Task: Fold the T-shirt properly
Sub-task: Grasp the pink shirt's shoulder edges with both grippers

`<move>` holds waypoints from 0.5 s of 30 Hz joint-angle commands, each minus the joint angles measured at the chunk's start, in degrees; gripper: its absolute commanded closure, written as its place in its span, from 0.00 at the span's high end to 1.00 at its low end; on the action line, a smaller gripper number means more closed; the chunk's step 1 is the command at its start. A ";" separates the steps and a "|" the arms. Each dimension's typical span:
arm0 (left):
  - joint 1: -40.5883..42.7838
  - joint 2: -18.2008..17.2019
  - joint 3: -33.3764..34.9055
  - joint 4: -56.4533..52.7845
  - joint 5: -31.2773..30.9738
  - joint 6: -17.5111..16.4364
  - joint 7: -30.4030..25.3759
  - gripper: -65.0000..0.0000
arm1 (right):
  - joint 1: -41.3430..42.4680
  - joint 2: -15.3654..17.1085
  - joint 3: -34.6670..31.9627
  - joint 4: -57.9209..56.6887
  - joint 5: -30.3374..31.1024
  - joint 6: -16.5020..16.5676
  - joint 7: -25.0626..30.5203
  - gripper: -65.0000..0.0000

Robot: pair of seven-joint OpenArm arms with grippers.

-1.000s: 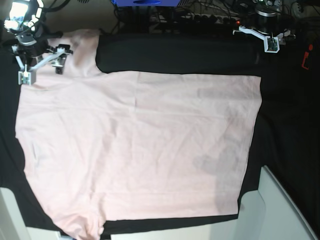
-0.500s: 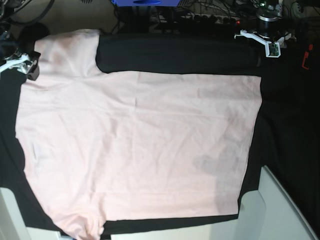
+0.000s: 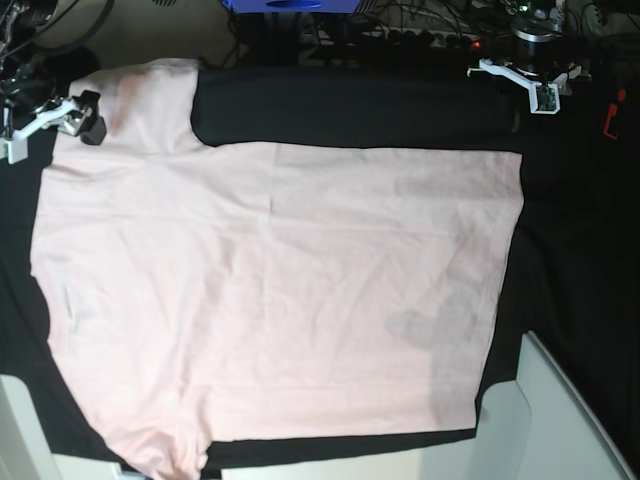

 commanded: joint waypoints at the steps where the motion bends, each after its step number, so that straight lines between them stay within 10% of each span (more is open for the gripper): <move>1: 0.19 -0.37 -0.23 0.64 -0.36 0.33 -1.22 0.42 | 0.07 0.32 0.10 0.72 0.67 0.45 0.40 0.89; 5: -0.42 -0.37 -0.32 0.46 -0.36 0.33 -1.13 0.42 | 0.07 -0.29 0.01 0.63 0.58 0.45 0.40 0.81; 12: -3.41 -0.37 -0.32 0.64 -0.36 0.33 2.74 0.42 | 0.07 -0.38 -6.23 0.54 0.67 0.45 -0.13 0.11; 15: -5.17 -0.37 -0.32 0.55 -0.45 0.33 6.87 0.42 | 0.86 -0.65 -6.23 -0.69 0.67 0.45 -2.24 0.03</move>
